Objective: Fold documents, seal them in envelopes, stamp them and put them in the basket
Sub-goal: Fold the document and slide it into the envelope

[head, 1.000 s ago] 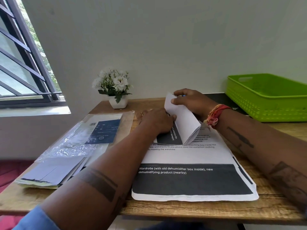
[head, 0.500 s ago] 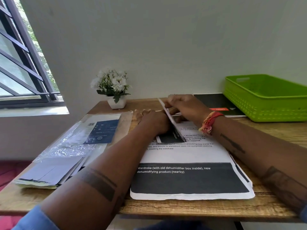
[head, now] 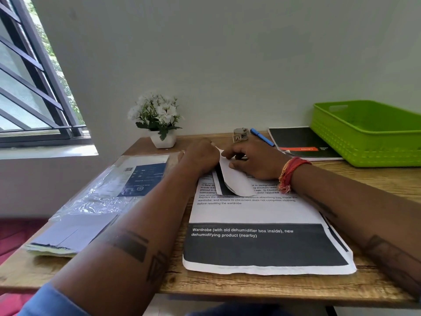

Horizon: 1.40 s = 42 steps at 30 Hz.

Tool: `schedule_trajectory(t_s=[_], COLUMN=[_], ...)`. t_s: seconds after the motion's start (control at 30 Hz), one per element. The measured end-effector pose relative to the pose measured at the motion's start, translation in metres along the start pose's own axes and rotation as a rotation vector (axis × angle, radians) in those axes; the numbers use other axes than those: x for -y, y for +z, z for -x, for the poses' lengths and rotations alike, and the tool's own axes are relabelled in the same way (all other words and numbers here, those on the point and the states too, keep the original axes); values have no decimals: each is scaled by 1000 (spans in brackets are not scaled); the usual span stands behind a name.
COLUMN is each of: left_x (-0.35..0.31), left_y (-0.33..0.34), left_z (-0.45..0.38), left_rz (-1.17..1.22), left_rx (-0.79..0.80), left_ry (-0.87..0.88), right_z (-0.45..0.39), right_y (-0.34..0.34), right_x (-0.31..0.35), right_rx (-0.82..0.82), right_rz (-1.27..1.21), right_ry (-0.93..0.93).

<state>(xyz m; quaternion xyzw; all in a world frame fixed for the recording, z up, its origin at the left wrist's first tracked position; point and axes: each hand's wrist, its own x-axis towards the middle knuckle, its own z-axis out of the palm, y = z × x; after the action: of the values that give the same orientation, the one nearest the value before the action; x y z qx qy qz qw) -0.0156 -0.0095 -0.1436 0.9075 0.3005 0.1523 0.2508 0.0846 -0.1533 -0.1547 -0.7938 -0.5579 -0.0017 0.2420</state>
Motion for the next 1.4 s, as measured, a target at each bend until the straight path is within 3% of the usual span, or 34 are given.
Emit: schedule_trajectory(t_s=[0.33,0.53,0.7,0.8,0.97,1.4], left_x=[13,9,5,-2,2,-6], left_y=[6,9,10,12,21,14], left_z=[-19,-13,-5,-3,-5,9], left_rz=[-137,-290,-420,-503,-336,-424], left_rx=[16,-29,21,2,155,330], left_ry=[40,124,132,240,317,257], right_z=[0,-5,-10,-8,-3,3], right_y=[-1,3,5,4,-4,-31], right_x=[4,3,-2,-4,4,4], right_rx=[12,-56,-102,-107,-55,244], right_rz=[36,98,128,85,193,209], right_ry=[24,43,111,150,208,256])
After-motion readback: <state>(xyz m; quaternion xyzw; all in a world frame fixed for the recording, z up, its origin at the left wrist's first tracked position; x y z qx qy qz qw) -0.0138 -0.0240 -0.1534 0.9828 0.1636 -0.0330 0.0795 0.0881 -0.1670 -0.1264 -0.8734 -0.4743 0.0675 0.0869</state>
